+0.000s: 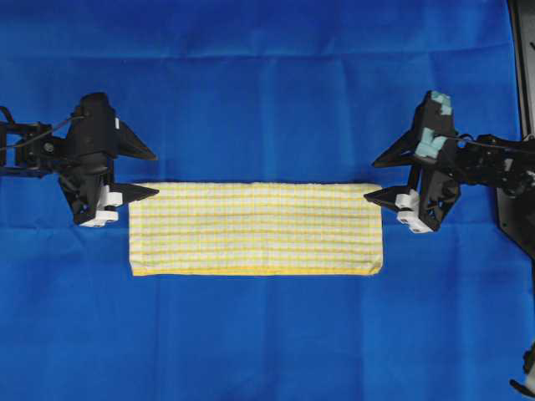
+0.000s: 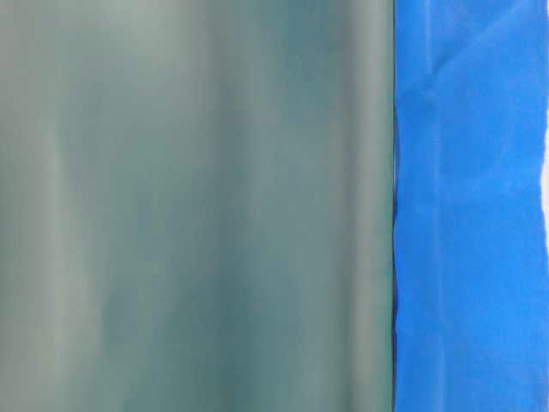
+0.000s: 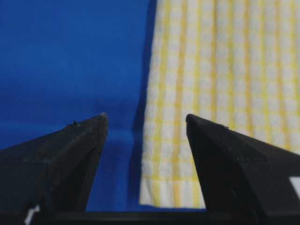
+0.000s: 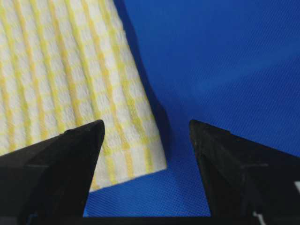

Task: Fold the yellow towel.
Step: 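Grasp the short ends of the folded strip with both grippers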

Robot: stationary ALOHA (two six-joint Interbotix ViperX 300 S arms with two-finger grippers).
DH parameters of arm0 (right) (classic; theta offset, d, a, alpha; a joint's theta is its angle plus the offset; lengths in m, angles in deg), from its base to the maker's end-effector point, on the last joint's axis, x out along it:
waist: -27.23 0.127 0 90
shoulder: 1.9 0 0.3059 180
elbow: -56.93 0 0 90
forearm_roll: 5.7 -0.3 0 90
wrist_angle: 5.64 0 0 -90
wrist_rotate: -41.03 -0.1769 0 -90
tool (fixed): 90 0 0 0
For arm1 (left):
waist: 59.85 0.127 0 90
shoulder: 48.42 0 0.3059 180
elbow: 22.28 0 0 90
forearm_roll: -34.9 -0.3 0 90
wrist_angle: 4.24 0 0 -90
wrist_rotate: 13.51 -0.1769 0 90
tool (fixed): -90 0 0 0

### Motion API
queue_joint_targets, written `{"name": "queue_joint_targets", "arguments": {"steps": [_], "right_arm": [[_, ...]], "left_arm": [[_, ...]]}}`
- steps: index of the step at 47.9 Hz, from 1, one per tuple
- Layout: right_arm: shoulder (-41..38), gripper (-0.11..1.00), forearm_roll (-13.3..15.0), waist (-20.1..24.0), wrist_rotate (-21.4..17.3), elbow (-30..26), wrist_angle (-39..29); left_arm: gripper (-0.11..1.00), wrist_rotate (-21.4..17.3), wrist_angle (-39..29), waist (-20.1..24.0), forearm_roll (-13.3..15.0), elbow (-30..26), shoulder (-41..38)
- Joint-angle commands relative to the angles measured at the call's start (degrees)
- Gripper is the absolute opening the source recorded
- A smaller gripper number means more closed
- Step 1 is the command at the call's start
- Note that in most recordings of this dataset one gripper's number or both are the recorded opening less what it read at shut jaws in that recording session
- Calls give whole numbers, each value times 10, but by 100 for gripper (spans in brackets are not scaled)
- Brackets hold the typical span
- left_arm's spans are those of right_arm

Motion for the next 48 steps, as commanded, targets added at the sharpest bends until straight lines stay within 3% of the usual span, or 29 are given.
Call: {"name": "queue_joint_targets", "arguments": {"steps": [1, 13, 18, 22, 26, 31, 40, 48], "right_arm": [[-21, 73, 1, -1, 1, -14, 4], [-80, 70, 0, -1, -2, -33, 0], [-83, 62, 0, -1, -2, -37, -4], [-83, 48, 0, 4, 1, -37, -11], [-83, 24, 1, 11, 3, -37, -14], [-82, 2, 1, 17, 2, -38, -15], [-55, 2, 1, 16, 1, -40, -15], [4, 2, 1, 7, 2, -36, -31]], "left_arm": [[60, 0, 6, 2, -1, -11, -25], [57, 1, 7, 3, -1, -14, -94], [43, 1, -3, 3, -1, -12, -101], [24, 1, -19, 2, -1, -14, -101], [6, 2, -26, 2, -1, -16, -101], [2, 1, -30, 2, -1, -19, -101], [2, -2, -46, 2, -1, -31, -87], [2, -6, -111, 2, -1, -54, -36]]}}
